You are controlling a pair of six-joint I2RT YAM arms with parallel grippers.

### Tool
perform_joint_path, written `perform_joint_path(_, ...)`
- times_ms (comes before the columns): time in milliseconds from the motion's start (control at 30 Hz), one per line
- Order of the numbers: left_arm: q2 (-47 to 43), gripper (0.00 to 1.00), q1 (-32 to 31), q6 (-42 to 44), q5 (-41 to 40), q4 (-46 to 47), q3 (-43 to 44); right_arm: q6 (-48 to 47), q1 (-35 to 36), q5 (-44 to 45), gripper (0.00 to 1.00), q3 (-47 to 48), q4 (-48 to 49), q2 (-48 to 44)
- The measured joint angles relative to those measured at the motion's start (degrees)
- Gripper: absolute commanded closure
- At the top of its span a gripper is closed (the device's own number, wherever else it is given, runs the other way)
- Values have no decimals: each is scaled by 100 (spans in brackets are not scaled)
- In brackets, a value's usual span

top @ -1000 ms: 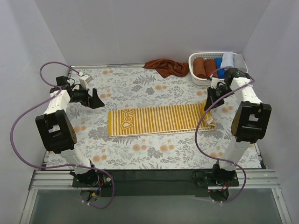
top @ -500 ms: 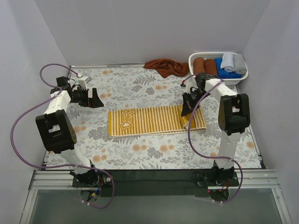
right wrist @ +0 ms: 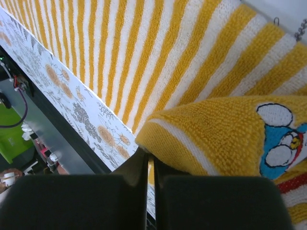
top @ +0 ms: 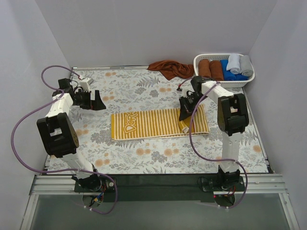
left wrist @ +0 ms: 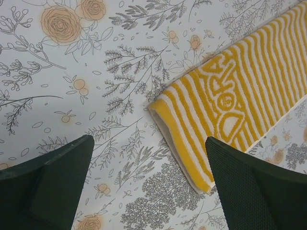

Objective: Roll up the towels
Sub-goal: Fold the towel

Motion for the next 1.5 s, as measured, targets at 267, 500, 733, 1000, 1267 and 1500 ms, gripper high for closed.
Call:
perform_joint_path(267, -501, 2, -612, 315, -214, 52, -476, -136, 11, -238, 55, 654, -256, 140)
perform_joint_path(500, -1029, 64, -1976, 492, -372, 103, -984, -640, -732, 11, 65, 892, -439, -428)
perform_joint_path(733, -645, 97, -2859, 428, -813, 17, -1128, -1154, -1539, 850, 75, 767, -420, -472)
perform_joint_path(1000, 420, 100, -3021, 426, -1307, -188, -1093, -1360, -1349, 1281, 86, -111, 13, -302)
perform_joint_path(1267, 1193, 100, -2747, 610, -1478, -684, 26, -1473, -1145, 1099, 88, -1482, 358, -743)
perform_joint_path(1500, 2745, 74, -2216, 1056, -1456, -946, 2579, -1834, 177, 55, 75, -2621, 173, -1578)
